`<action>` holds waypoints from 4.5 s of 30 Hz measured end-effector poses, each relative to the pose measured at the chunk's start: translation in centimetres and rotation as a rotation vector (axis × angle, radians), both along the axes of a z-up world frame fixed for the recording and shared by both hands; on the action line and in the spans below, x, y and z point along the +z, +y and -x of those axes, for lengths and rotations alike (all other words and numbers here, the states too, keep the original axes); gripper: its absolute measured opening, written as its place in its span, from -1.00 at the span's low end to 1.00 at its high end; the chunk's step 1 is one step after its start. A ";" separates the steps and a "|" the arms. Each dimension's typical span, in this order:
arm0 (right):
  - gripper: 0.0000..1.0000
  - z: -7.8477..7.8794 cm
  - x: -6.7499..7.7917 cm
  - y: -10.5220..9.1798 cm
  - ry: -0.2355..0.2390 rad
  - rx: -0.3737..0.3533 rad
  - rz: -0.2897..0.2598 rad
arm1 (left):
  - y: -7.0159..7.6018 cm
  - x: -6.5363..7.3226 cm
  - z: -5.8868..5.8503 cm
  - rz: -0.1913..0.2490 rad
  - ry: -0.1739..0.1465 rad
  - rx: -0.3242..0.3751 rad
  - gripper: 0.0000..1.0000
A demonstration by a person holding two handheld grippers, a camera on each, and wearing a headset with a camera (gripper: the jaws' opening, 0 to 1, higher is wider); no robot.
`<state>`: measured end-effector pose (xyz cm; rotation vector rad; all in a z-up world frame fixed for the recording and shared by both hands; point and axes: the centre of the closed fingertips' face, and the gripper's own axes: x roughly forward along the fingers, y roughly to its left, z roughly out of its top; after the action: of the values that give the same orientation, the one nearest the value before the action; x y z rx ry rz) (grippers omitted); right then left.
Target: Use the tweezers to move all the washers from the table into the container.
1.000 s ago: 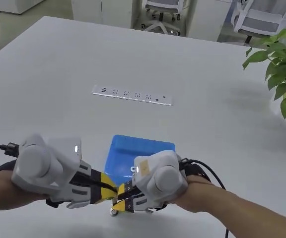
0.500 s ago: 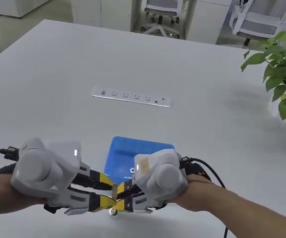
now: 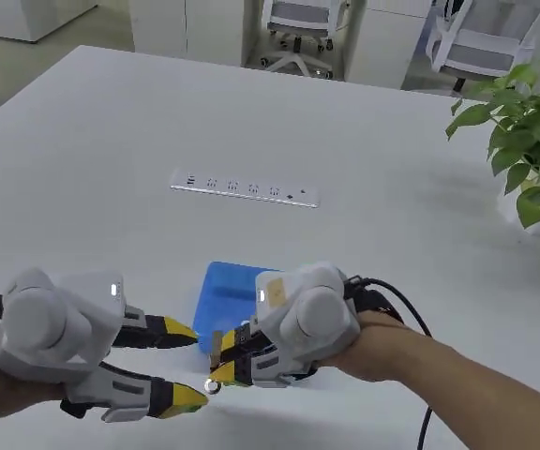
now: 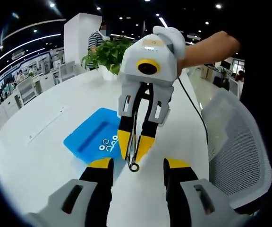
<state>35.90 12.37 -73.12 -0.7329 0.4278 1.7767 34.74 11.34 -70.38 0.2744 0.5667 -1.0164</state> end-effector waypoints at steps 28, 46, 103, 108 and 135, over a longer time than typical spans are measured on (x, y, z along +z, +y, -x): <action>-0.83 -5.9 3.8 -2.9 -0.031 -0.143 -0.042 | -0.2 0.5 -0.7 0.070 0.013 0.135 0.57; -0.82 -9.3 2.7 -4.4 -0.062 -0.194 -0.028 | -0.4 1.1 -1.2 0.100 0.002 0.139 0.86; -0.81 -11.5 -3.8 -5.4 -0.089 -0.148 0.042 | -2.7 1.0 -7.7 0.038 -0.054 0.012 0.20; -0.81 -11.6 -3.9 -5.3 -0.098 -0.137 0.042 | -3.1 1.2 -9.1 0.023 -0.081 -0.015 0.01; -0.80 -11.5 -4.0 -5.2 -0.127 -0.085 0.045 | -6.5 0.9 -12.0 -0.062 -0.145 -0.146 -0.75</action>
<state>47.35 7.12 -77.13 -0.8420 0.4090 1.6358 46.72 4.87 -69.53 0.4460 0.4519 -1.1110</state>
